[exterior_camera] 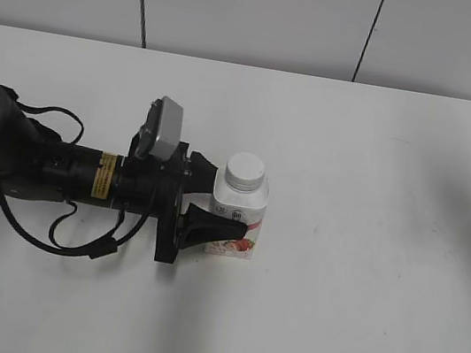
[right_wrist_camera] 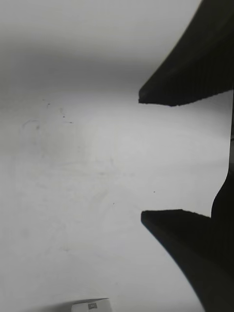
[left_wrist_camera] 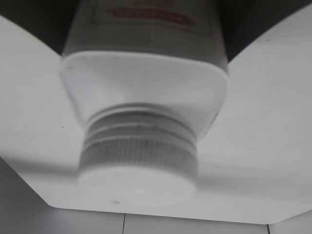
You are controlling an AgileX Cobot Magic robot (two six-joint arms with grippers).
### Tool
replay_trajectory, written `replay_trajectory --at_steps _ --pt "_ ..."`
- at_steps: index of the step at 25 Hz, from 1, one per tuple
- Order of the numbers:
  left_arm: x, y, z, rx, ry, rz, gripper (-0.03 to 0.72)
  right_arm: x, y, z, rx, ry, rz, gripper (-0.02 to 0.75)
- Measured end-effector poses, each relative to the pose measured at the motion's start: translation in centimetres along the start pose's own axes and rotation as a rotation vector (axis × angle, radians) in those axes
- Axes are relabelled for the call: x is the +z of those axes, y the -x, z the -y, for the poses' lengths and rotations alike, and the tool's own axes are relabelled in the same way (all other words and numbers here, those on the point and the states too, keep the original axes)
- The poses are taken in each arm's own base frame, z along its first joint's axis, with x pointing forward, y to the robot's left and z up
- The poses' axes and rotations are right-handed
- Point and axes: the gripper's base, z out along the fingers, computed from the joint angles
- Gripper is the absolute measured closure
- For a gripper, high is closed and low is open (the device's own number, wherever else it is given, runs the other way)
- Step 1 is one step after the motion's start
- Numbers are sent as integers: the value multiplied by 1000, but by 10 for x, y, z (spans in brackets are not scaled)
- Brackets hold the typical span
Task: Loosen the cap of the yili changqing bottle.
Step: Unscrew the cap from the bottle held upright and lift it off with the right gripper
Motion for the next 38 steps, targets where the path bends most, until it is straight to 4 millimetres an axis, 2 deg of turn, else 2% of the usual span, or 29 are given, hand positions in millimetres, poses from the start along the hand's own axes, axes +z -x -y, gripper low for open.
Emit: replay_trajectory --at_steps 3,6,10,13,29,33,38 --pt "0 0 0 0 0 0 241 -7 7 -2 -3 2 7 211" --pt "0 0 0 0 0 0 241 -13 10 -3 65 4 25 211" --pt "0 0 0 0 0 0 241 -6 12 -12 142 8 3 211" --pt "0 0 0 0 0 0 241 6 12 -33 138 16 -36 211" --pt "0 0 1 4 -10 -3 243 52 25 -176 58 133 -132 239" --pt "0 0 1 4 -11 -3 244 62 27 -201 24 159 -143 240" --pt "0 0 1 5 -11 -2 244 81 24 -214 23 149 -182 240"
